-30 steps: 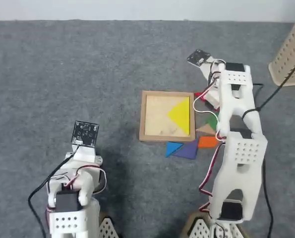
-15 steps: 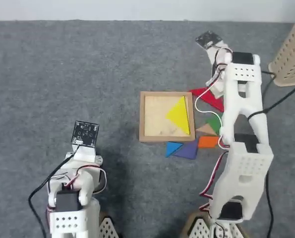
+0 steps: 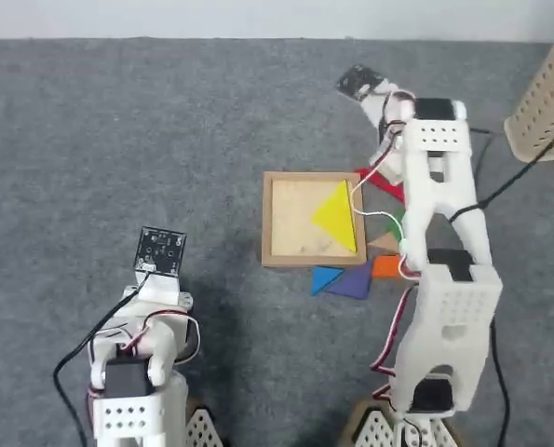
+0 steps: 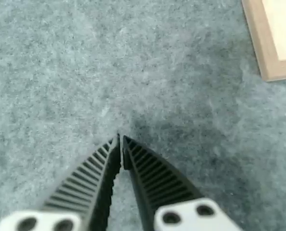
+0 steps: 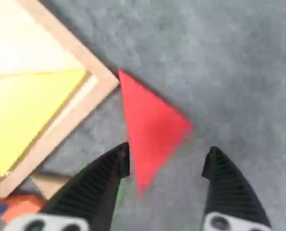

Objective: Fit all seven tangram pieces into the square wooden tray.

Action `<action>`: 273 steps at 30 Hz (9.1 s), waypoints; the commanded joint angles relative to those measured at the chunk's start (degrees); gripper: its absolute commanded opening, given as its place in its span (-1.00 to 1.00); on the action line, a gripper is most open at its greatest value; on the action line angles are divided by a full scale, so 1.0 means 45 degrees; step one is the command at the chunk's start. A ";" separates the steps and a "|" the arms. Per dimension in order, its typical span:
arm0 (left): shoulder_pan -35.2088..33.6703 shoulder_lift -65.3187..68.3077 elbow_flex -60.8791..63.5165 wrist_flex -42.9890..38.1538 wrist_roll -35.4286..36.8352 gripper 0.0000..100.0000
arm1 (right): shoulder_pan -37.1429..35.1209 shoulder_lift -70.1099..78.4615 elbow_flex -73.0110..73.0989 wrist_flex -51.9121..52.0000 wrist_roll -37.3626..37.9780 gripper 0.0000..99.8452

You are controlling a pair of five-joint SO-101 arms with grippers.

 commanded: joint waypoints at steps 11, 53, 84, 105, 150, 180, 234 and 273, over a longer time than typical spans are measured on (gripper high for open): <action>-0.0059 0.0000 -0.0107 0.0059 -0.0117 -0.98 | 0.0244 0.1905 -0.0274 -0.1455 0.0840 -0.50; -0.0059 0.0000 -0.0107 0.0059 -0.0117 -0.98 | -0.3292 0.2862 -0.7580 0.6144 -0.3263 -0.99; -0.0059 0.0000 -0.0107 0.0059 -0.0117 -0.98 | -0.6379 0.4230 -0.5998 0.5734 0.2911 -0.99; -0.0059 0.0000 -0.0107 0.0059 -0.0117 -0.98 | -0.5910 0.4269 -0.8498 0.5968 0.1289 -0.75; -0.0059 0.0000 -0.0107 0.0059 -0.0117 -0.98 | -0.6203 -0.9954 1.1800 -0.2491 -0.6349 -0.99; -0.0059 0.0000 -0.0107 0.0059 -0.0117 -0.98 | -0.5851 -0.7004 1.1683 -0.4777 -0.5802 -0.89; -0.0059 0.0000 -0.0107 0.0059 -0.0117 -0.98 | -0.5109 -0.2120 0.5353 -0.2784 -0.3458 -0.52; -0.0059 0.0000 -0.0107 0.0059 -0.0117 -0.98 | -0.5363 -0.1748 0.2833 -0.0635 -0.0840 -0.95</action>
